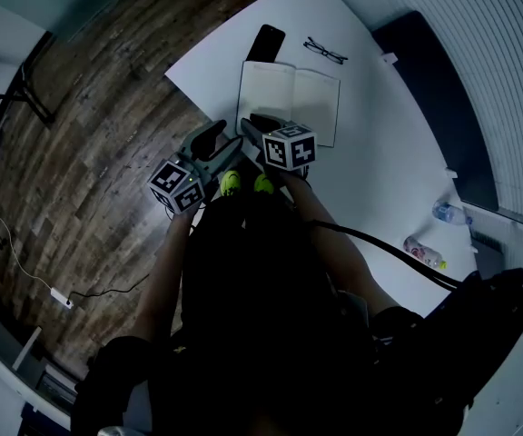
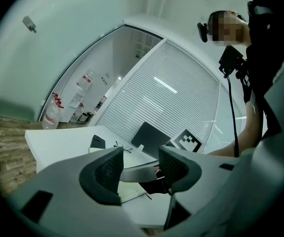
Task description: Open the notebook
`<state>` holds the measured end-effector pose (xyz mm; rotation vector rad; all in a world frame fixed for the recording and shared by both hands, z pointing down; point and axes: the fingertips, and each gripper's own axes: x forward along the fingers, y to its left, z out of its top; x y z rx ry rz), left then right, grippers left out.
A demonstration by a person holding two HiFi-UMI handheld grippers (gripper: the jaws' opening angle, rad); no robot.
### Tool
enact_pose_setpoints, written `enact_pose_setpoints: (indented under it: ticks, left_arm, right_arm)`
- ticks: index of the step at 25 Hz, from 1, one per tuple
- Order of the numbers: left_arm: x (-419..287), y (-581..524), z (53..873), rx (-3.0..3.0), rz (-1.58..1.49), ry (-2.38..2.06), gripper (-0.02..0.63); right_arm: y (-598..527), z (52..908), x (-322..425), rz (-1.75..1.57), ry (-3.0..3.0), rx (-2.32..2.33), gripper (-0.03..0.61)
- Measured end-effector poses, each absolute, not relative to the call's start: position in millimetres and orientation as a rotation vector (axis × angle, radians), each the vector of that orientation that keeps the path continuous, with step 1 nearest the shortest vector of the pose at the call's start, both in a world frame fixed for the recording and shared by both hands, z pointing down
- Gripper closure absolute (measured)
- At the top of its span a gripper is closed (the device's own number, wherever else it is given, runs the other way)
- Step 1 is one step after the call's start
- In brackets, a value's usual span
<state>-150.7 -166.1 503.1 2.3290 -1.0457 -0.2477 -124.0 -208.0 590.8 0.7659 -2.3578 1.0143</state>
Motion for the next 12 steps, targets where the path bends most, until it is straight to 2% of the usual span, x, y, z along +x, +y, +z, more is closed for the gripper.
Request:
enact_pose_setpoints:
  ticks: [12]
  left_arm:
    - [-134,-167,484,2.332,-0.21,-0.959,0.482]
  right_arm:
    - [-204,542,-110,0.863,-2.456,0.802,0.511]
